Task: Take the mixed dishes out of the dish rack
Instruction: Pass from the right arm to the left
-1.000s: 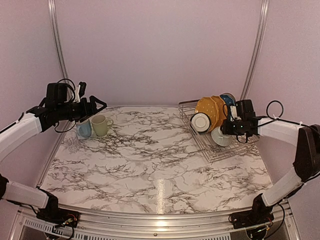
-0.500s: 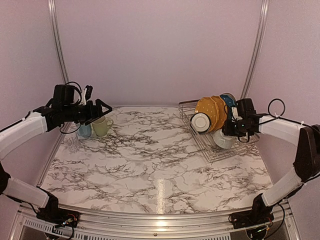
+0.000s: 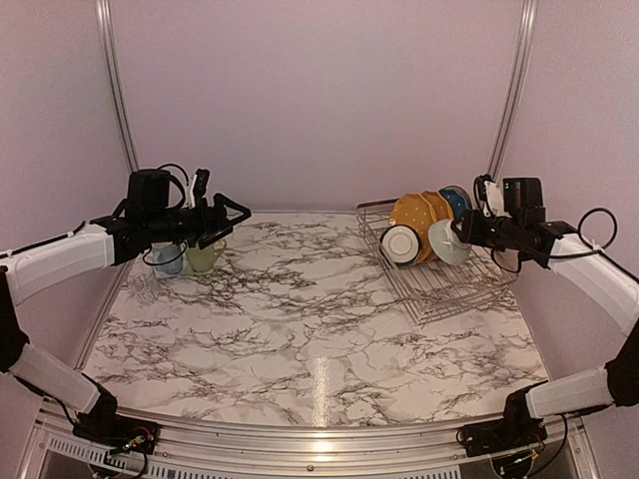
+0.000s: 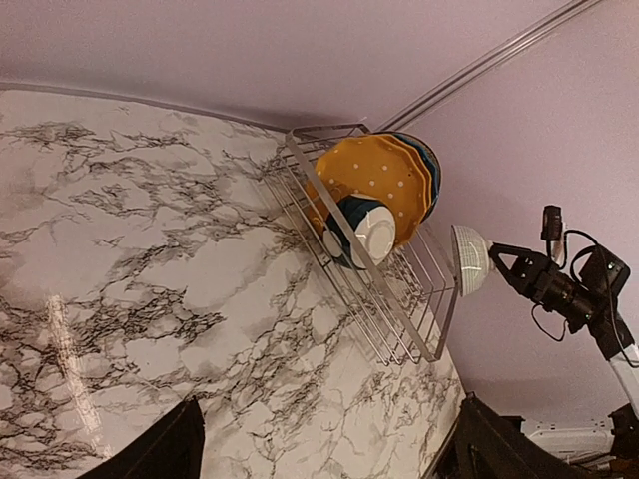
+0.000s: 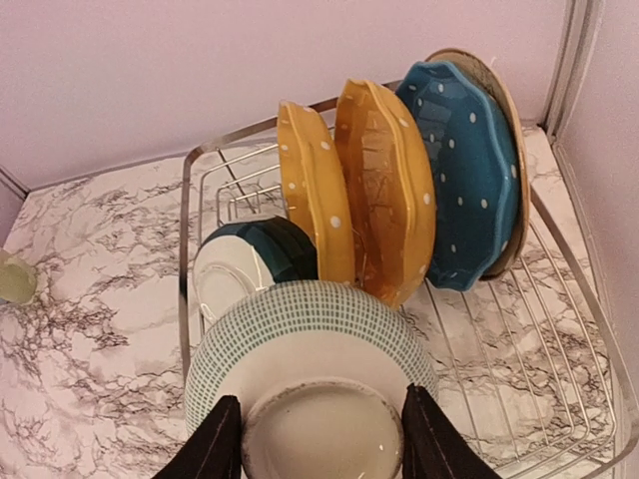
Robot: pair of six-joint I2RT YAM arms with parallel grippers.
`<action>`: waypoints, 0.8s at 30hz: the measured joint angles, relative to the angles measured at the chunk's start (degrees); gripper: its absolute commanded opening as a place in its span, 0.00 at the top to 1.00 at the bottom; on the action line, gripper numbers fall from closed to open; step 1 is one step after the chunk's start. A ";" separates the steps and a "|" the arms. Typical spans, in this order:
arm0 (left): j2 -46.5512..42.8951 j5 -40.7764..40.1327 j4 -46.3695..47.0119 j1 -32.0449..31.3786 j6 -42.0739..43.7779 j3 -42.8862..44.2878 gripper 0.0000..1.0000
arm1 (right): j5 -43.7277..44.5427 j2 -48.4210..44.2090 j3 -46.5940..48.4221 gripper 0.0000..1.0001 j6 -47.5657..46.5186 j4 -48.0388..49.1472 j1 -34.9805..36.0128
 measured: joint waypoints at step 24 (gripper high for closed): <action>29.35 8.59 61.16 -18.95 -42.93 1.18 0.14 | -27.87 13.38 -1.40 0.92 23.08 32.54 16.39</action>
